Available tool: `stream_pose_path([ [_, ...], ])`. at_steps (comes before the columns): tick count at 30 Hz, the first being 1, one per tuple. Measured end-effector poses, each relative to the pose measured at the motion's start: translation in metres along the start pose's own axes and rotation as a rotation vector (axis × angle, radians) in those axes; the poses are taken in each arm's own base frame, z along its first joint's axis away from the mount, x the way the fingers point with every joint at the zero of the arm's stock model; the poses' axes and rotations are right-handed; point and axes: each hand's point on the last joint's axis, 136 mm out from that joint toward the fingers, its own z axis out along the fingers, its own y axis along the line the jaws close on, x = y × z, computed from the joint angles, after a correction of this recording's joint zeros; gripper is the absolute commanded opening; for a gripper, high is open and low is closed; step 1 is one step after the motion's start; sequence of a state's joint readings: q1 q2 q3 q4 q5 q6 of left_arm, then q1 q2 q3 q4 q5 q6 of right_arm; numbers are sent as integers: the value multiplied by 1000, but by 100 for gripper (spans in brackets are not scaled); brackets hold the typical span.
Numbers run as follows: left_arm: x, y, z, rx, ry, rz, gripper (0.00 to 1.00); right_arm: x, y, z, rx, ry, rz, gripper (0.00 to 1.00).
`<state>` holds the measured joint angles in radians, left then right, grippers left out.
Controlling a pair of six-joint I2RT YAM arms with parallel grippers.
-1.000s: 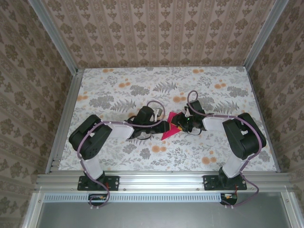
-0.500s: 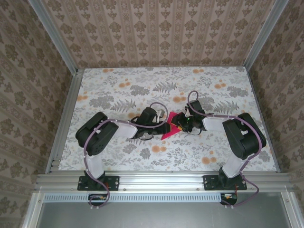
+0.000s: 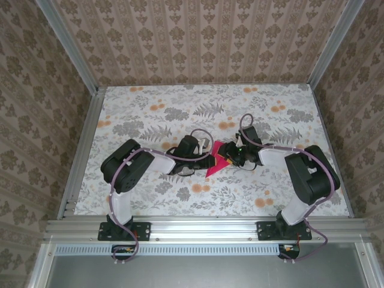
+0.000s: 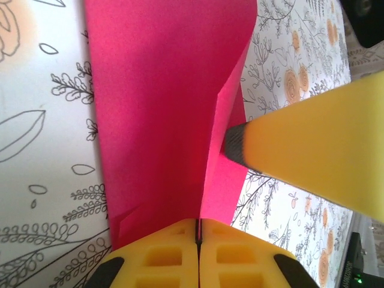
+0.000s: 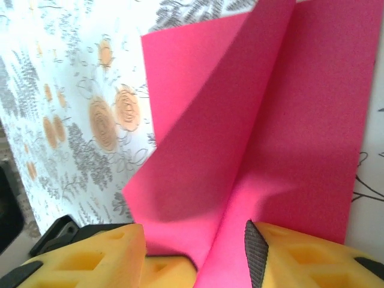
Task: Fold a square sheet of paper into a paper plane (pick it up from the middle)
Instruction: Fourth fold the wing at the center of the table.
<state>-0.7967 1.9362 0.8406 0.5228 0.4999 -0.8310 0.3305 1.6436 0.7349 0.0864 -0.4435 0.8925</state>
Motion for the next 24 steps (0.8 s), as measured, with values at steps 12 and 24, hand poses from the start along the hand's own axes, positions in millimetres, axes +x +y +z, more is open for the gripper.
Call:
stream_pose_path([
  [12, -5, -7, -1, 64, 4, -71, 1, 4, 2, -8, -16, 20, -94, 51],
  [24, -4, -7, -1, 69, 15, -116, 0, 2, 2, 3, -4, 60, -124, 50],
])
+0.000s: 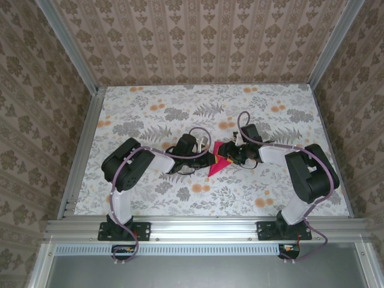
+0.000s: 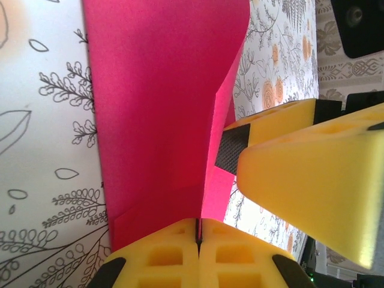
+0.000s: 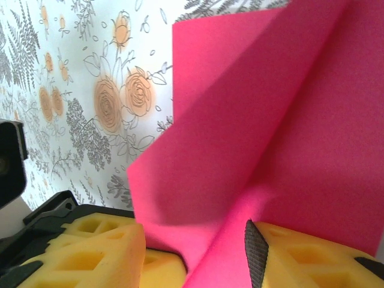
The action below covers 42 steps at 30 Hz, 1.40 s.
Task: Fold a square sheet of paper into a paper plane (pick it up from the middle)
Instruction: Fourth fold the wing at the center of the table.
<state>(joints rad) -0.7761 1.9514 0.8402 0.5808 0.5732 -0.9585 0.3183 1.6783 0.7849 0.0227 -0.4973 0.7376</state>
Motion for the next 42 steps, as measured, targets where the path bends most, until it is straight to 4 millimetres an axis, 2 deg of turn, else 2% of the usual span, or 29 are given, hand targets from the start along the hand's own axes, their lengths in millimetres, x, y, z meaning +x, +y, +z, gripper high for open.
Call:
stream_pose_path([
  [12, 3, 5, 2, -9, 12, -17, 3, 4, -9, 9, 27, 37, 8, 44],
  [28, 5, 0, 0, 8, 22, -22, 26, 4, -15, 9, 123, 43, -3, 45],
  [33, 6, -1, -14, 3, 11, -30, 29, 4, -15, 10, 159, 38, -20, 46],
  [38, 3, -1, -38, -4, -37, -34, 29, 5, -15, 11, 194, 43, -32, 48],
  [42, -1, -5, -46, 1, -62, -26, 27, 4, -14, 12, 229, 43, -37, 51],
])
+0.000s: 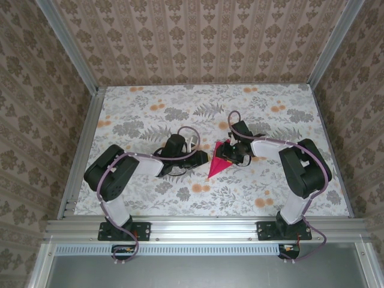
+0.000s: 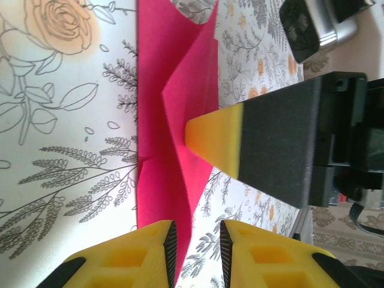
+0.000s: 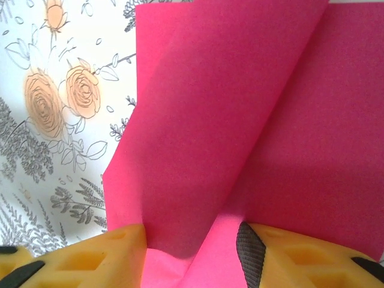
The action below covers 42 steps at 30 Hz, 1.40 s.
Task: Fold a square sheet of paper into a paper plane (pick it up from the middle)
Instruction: Fourth fold the wing at the center of the table.
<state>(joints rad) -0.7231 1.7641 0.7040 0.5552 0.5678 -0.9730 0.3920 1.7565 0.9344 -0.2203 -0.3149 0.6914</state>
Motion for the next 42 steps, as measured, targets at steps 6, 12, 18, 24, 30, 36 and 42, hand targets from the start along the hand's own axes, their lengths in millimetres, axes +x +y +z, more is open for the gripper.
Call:
stream_pose_path([
  [6, 4, -7, 3, 17, 8, 18, 25, -1, -1, 1, 47, -3, 34, 50],
  [12, 9, -19, 13, 48, 31, 44, 24, -1, -3, 2, 75, 2, 73, 47],
  [18, 8, -24, 26, 54, 56, 55, 19, -1, -5, 2, 84, 4, 100, 47],
  [24, 11, -13, 31, 21, 77, 39, 15, -1, -5, 3, 85, 6, 105, 47],
  [30, 16, -3, 33, -18, 94, 24, 11, -1, -5, 3, 89, 9, 111, 47],
  [36, 16, 1, 33, -45, 102, 20, 9, -2, -5, 3, 92, 12, 119, 47],
  [42, 16, 5, 35, -62, 108, 20, 8, -1, -7, 4, 104, 22, 123, 45],
])
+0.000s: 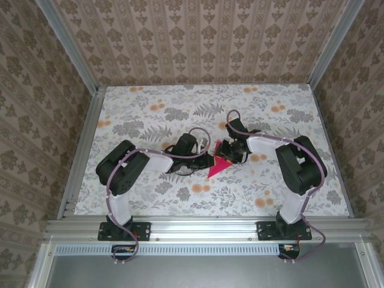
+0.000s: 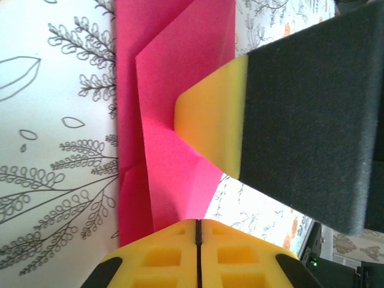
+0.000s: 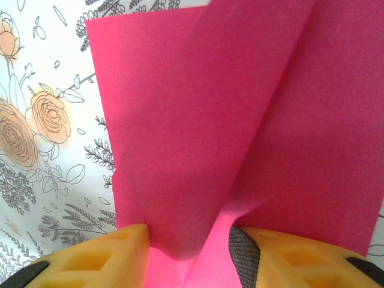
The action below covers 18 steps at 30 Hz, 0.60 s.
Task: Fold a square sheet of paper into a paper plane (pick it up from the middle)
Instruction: Fourth fold the wing at the center of the table.
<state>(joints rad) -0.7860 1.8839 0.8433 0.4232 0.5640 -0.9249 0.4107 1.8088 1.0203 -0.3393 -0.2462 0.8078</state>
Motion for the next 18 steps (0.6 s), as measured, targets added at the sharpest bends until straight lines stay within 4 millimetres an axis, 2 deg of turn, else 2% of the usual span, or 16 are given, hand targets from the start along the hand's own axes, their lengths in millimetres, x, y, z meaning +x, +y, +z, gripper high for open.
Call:
stream_pose_path([
  [7, 2, 9, 4, -32, 11, -17, 6, 0, -2, 1, 17, 8, 4, 45],
  [13, 1, 10, 3, -33, 7, -19, 9, 0, -3, 2, 42, 16, 4, 45],
  [18, -2, 13, -10, -38, -30, -25, 12, 1, -5, 3, 72, 17, 2, 42],
])
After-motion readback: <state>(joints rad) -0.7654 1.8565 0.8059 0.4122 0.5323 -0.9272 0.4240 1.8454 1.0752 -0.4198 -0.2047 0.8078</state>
